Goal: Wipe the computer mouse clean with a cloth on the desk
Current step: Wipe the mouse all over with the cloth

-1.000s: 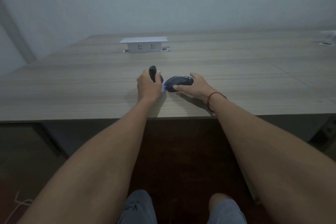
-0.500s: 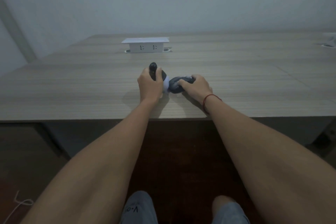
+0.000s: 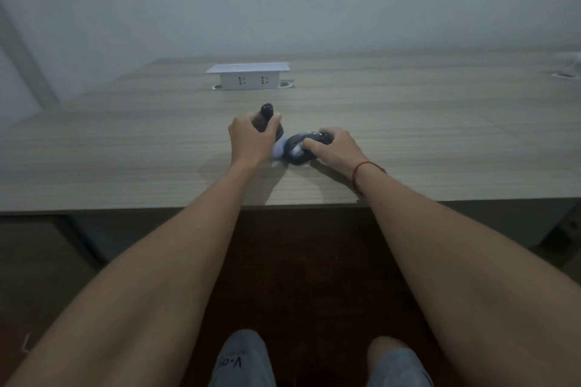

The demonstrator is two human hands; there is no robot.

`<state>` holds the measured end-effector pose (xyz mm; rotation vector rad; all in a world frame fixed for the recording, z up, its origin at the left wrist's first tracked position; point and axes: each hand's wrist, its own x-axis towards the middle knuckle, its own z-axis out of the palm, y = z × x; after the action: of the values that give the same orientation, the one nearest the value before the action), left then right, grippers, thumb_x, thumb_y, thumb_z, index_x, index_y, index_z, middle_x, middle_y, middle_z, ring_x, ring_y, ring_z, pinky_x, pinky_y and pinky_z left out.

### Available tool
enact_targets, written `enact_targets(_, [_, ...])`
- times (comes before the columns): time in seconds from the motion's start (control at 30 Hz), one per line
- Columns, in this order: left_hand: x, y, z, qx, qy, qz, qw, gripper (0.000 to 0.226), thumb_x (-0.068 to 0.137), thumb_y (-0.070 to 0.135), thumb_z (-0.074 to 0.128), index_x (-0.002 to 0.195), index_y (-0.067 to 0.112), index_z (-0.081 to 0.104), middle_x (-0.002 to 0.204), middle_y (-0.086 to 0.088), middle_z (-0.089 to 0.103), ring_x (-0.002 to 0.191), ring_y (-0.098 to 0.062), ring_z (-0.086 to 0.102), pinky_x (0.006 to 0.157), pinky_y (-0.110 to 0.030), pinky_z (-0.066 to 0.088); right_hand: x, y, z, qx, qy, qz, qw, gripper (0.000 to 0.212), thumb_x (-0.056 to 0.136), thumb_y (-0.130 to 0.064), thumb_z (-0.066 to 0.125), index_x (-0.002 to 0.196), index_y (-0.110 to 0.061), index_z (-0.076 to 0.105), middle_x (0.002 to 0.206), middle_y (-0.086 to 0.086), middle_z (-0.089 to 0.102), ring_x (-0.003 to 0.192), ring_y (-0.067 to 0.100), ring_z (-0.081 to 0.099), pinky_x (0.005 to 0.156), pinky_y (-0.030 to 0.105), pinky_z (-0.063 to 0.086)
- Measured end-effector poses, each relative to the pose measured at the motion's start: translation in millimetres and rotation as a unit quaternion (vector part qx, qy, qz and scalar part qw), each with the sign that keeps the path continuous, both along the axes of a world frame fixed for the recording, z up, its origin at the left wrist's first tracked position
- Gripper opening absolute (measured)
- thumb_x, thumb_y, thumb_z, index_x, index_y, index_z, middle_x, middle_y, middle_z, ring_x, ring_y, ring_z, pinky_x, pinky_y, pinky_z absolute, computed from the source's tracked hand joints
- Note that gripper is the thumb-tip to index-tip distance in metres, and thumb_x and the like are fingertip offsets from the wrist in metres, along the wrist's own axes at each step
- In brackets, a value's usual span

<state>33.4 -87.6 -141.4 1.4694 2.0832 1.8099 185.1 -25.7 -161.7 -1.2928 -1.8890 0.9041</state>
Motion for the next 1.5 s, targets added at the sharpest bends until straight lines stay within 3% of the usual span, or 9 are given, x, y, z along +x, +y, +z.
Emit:
enact_targets(0.23, [9.6, 3.3, -3.9, -0.003, -0.046, -0.001, 0.999, 0.026, 0.086, 0.027, 0.069, 0.096, 0.003, 0.071, 0.088, -0.004, 0.07, 0.079, -0.012, 0.064, 0.071, -0.019, 0.047, 1.4, -4.8, 0.8, 0.021, -0.002, 0.009, 1.0, 0.047, 0.058, -0.062, 0.059, 0.083, -0.024, 0.066, 0.088, -0.002, 0.071, 0.092, 0.024, 0.066, 0.09, 0.051, 0.052])
enact_targets(0.3, [3.4, 2.9, -13.7, -0.019, -0.037, 0.028, 0.999, 0.026, 0.086, 0.027, 0.068, 0.093, 0.001, 0.07, 0.089, -0.008, 0.07, 0.08, -0.016, 0.063, 0.07, -0.021, 0.044, 0.0, -10.2, 0.7, 0.046, -0.022, -0.002, 0.999, 0.051, 0.066, -0.063, 0.063, 0.098, -0.024, 0.065, 0.105, 0.002, 0.068, 0.101, 0.025, 0.062, 0.093, 0.049, 0.051])
enact_targets(0.47, [0.6, -0.6, -13.6, -0.023, -0.004, 0.034, 0.999, 0.026, 0.089, 0.027, 0.065, 0.094, 0.001, 0.068, 0.086, -0.005, 0.064, 0.077, -0.013, 0.057, 0.059, -0.011, 0.039, 0.4, -14.3, -1.8, 0.065, -0.101, -0.011, 0.993, 0.104, 0.064, -0.077, 0.068, 0.143, -0.015, 0.041, 0.142, 0.007, 0.048, 0.129, 0.026, 0.047, 0.106, 0.046, 0.042])
enact_targets(0.7, [15.2, 4.7, 1.1, 0.005, 0.004, -0.023, 1.0, 0.026, 0.089, 0.027, 0.066, 0.094, 0.002, 0.069, 0.084, -0.003, 0.066, 0.078, -0.013, 0.062, 0.066, -0.013, 0.048, 3.9, -11.4, 1.3, 0.043, -0.056, 0.03, 0.997, 0.074, 0.062, -0.065, 0.079, 0.116, -0.021, 0.055, 0.112, -0.003, 0.06, 0.103, 0.019, 0.057, 0.097, 0.043, 0.049])
enact_targets(0.83, [6.3, 3.2, -16.8, -0.031, 0.009, 0.016, 0.999, 0.023, 0.088, 0.023, 0.066, 0.091, 0.001, 0.069, 0.087, -0.01, 0.068, 0.079, -0.017, 0.06, 0.07, -0.026, 0.046, 3.5, -9.2, 0.0, 0.054, -0.046, 0.029, 0.997, 0.085, 0.059, -0.064, 0.081, 0.125, -0.015, 0.056, 0.119, 0.0, 0.059, 0.109, 0.02, 0.055, 0.098, 0.042, 0.049])
enact_targets(0.93, [3.6, 3.7, -12.6, -0.015, -0.001, 0.016, 1.0, 0.026, 0.088, 0.027, 0.066, 0.089, 0.001, 0.07, 0.085, -0.009, 0.068, 0.078, -0.016, 0.061, 0.069, -0.023, 0.044, 1.7, -7.5, -1.3, 0.074, -0.074, 0.023, 0.994, 0.088, 0.059, -0.067, 0.079, 0.125, -0.014, 0.055, 0.127, 0.006, 0.057, 0.114, 0.024, 0.054, 0.097, 0.044, 0.049])
enact_targets(1.2, [15.3, 2.4, -3.8, 0.025, 0.013, -0.028, 0.999, 0.023, 0.089, 0.027, 0.065, 0.09, 0.005, 0.071, 0.079, 0.002, 0.066, 0.072, -0.006, 0.061, 0.064, -0.003, 0.046, 2.0, -8.0, -2.2, 0.064, -0.071, 0.028, 0.995, 0.063, 0.056, -0.066, 0.076, 0.099, -0.023, 0.06, 0.097, -0.002, 0.065, 0.089, 0.018, 0.061, 0.085, 0.043, 0.054])
enact_targets(1.3, [8.9, 2.4, -11.3, -0.018, 0.039, -0.007, 0.999, 0.021, 0.088, 0.025, 0.066, 0.088, 0.004, 0.068, 0.081, -0.001, 0.063, 0.074, -0.012, 0.059, 0.068, -0.024, 0.049, 2.3, -8.1, -2.0, 0.073, -0.071, 0.035, 0.994, 0.064, 0.062, -0.061, 0.077, 0.108, -0.02, 0.059, 0.106, 0.0, 0.065, 0.098, 0.021, 0.061, 0.091, 0.045, 0.052])
enact_targets(1.5, [8.9, -2.4, 0.8, -0.017, 0.03, 0.003, 0.999, 0.027, 0.085, 0.027, 0.07, 0.089, 0.001, 0.072, 0.084, -0.01, 0.072, 0.074, -0.014, 0.062, 0.07, -0.024, 0.048, -0.8, -9.8, -4.1, 0.082, -0.095, 0.033, 0.992, 0.077, 0.055, -0.077, 0.07, 0.107, -0.023, 0.057, 0.106, -0.001, 0.065, 0.097, 0.021, 0.061, 0.09, 0.045, 0.053])
